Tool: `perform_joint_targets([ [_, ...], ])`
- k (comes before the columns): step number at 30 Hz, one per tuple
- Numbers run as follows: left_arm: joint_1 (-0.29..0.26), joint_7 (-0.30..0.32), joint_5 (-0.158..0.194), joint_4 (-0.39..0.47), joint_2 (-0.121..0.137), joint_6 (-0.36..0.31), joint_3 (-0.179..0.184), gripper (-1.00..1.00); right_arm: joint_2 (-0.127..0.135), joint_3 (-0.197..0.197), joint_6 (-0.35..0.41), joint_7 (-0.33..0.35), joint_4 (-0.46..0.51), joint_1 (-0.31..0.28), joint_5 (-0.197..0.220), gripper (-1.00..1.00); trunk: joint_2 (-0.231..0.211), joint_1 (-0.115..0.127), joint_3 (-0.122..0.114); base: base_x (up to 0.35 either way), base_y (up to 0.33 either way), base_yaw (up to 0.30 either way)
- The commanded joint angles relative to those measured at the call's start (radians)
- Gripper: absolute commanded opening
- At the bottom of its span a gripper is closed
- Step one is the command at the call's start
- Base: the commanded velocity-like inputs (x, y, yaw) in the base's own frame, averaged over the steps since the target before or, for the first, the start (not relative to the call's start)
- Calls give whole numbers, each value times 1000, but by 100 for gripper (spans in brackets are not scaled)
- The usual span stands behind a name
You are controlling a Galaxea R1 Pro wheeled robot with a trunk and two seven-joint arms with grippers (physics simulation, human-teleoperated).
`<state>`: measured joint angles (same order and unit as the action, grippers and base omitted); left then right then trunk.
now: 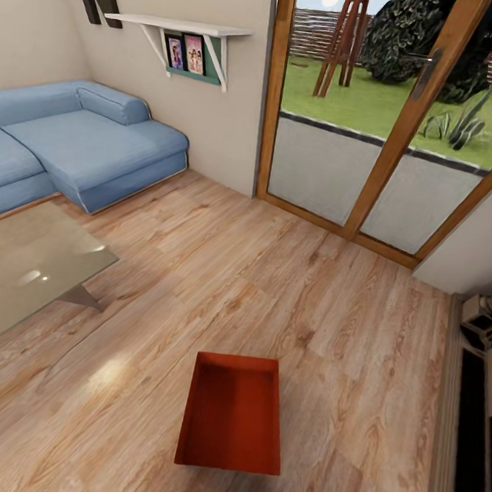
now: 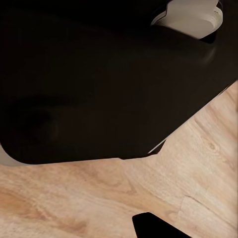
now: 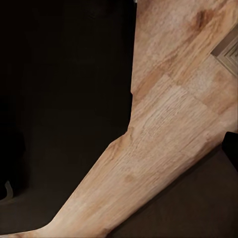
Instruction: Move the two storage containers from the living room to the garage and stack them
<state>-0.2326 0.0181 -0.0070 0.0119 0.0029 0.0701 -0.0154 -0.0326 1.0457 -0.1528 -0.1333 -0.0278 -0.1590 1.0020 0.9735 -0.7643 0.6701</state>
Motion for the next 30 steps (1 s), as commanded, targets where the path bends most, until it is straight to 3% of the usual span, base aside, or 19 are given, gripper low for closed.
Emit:
perform_joint_targets([
  [1,-1,2,-1,-1,0,4,-2,100,-1,8,-4,0,-3,0,7,100,0,0,2,0,0,80],
  [30,-1,2,-2,-1,0,4,-1,100,-1,7,-5,0,-3,0,7,100,0,0,45,0,0,77],
])
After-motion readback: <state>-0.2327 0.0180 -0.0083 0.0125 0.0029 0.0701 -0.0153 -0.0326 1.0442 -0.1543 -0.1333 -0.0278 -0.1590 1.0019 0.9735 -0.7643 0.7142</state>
